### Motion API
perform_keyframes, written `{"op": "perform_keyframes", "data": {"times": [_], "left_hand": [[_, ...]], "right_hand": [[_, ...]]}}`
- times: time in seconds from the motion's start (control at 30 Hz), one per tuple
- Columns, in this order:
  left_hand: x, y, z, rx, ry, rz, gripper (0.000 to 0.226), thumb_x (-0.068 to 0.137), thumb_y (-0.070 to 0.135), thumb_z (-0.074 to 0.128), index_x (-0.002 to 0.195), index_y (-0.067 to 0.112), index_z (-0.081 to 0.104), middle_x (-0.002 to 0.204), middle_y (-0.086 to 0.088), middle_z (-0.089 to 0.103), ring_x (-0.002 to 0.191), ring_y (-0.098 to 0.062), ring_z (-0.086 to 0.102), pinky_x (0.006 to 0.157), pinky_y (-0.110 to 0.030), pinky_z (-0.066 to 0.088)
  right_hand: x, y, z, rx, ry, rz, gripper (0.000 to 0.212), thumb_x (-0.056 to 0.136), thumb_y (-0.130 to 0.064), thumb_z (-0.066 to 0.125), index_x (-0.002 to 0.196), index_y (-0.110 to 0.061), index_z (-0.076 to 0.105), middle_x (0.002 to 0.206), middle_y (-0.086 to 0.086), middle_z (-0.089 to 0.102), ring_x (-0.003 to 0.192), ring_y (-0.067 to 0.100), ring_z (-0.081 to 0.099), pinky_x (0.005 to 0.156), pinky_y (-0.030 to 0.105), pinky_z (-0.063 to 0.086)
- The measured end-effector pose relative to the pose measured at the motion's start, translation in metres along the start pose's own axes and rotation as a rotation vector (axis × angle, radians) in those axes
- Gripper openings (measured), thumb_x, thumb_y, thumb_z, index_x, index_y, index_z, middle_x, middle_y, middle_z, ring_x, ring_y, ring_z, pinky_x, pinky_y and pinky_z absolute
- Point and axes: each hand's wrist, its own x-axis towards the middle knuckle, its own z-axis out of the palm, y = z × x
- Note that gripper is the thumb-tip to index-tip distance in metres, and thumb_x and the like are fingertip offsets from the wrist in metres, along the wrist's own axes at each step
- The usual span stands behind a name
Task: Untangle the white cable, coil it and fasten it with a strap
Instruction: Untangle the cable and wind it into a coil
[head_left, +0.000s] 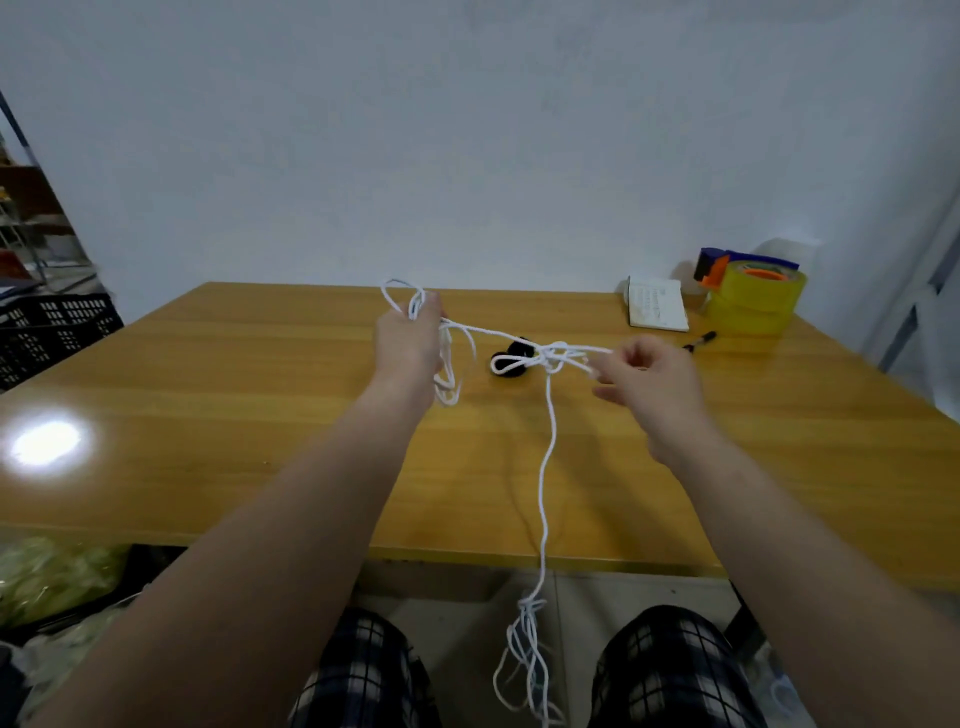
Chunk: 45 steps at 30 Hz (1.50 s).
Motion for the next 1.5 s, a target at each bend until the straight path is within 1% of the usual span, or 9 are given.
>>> {"op": "perform_keyframes", "data": {"times": [0.23,0.4,0.53,0.77,0.97,1.07,1.13,1.27,1.5], "left_hand": [[-0.004,-0.027,0.000,0.264,-0.122,-0.021,0.032,0.097,0.028,0.050,0.073,0.007,0.059,0.055,-0.006,0.038,0.048,-0.018,0.037,0.047,-0.026,0.030],[0.009,-0.023,0.000,0.222,-0.050,-0.084,0.030,0.096,0.028,0.050,0.079,0.004,0.058,0.059,-0.008,0.042,0.051,-0.022,0.040,0.048,-0.027,0.032],[0.025,-0.012,-0.002,0.169,0.062,-0.077,0.029,0.094,0.030,0.051,0.083,0.004,0.055,0.060,-0.007,0.042,0.051,-0.022,0.039,0.058,-0.032,0.035],[0.012,-0.015,-0.002,-0.040,-0.045,-0.097,0.029,0.095,0.028,0.053,0.072,0.010,0.055,0.051,-0.001,0.039,0.041,-0.014,0.034,0.046,-0.023,0.027],[-0.008,0.005,0.000,-0.240,-0.186,-0.030,0.032,0.098,0.027,0.051,0.070,0.013,0.054,0.035,0.011,0.031,0.032,-0.006,0.026,0.037,-0.018,0.024],[-0.014,0.013,-0.001,-0.191,-0.236,0.024,0.030,0.094,0.032,0.056,0.074,0.011,0.060,0.037,0.011,0.027,0.034,-0.008,0.023,0.038,-0.019,0.022],[-0.019,0.013,-0.001,-0.106,-0.299,0.038,0.031,0.090,0.037,0.061,0.077,0.009,0.064,0.040,0.010,0.025,0.038,-0.009,0.021,0.041,-0.021,0.020],[-0.033,0.008,0.002,0.101,-0.453,0.075,0.034,0.084,0.038,0.069,0.085,0.005,0.061,0.038,0.012,0.029,0.039,-0.011,0.021,0.042,-0.023,0.020],[-0.042,0.009,0.008,0.067,-0.497,-0.144,0.047,0.086,0.051,0.060,0.082,0.004,0.067,0.045,0.006,0.025,0.041,-0.010,0.019,0.040,-0.022,0.016]], "right_hand": [[-0.002,-0.029,0.027,0.904,-0.055,0.283,0.025,0.088,-0.002,0.052,0.063,-0.005,0.054,0.069,0.010,0.058,0.067,0.021,0.059,0.069,0.031,0.051],[-0.018,-0.024,0.030,0.676,-0.162,0.192,0.036,0.093,-0.008,0.046,0.058,-0.007,0.055,0.058,0.007,0.052,0.053,0.017,0.053,0.051,0.027,0.044],[-0.021,-0.009,0.026,0.748,-0.188,0.262,0.036,0.099,-0.033,0.040,0.067,-0.017,0.039,0.045,-0.008,0.026,0.035,0.005,0.021,0.032,0.017,0.014],[-0.011,-0.014,0.023,0.724,-0.254,0.078,0.021,0.081,-0.030,0.059,0.092,-0.013,0.059,0.080,-0.002,0.055,0.079,0.012,0.054,0.075,0.030,0.042],[-0.010,-0.009,0.021,0.296,-0.442,0.006,0.082,0.080,-0.013,0.068,0.146,-0.034,0.024,0.127,-0.003,0.049,0.107,0.015,0.060,0.098,0.038,0.047],[-0.013,-0.012,0.023,0.230,-0.438,-0.009,0.097,0.072,-0.028,0.067,0.150,-0.021,0.010,0.107,0.010,0.065,0.100,0.025,0.063,0.094,0.041,0.050],[-0.014,-0.016,0.027,0.222,-0.395,-0.028,0.083,0.081,-0.029,0.060,0.148,-0.015,0.014,0.094,0.014,0.069,0.087,0.028,0.064,0.087,0.044,0.054],[-0.015,-0.022,0.031,0.217,-0.390,-0.054,0.041,0.100,-0.030,0.036,0.141,-0.025,0.033,0.079,0.012,0.067,0.059,0.026,0.059,0.057,0.037,0.056],[-0.017,-0.022,0.031,0.111,-0.426,-0.105,0.040,0.102,-0.025,0.033,0.141,-0.038,0.034,0.054,-0.001,0.055,0.042,0.013,0.045,0.037,0.022,0.034]]}}
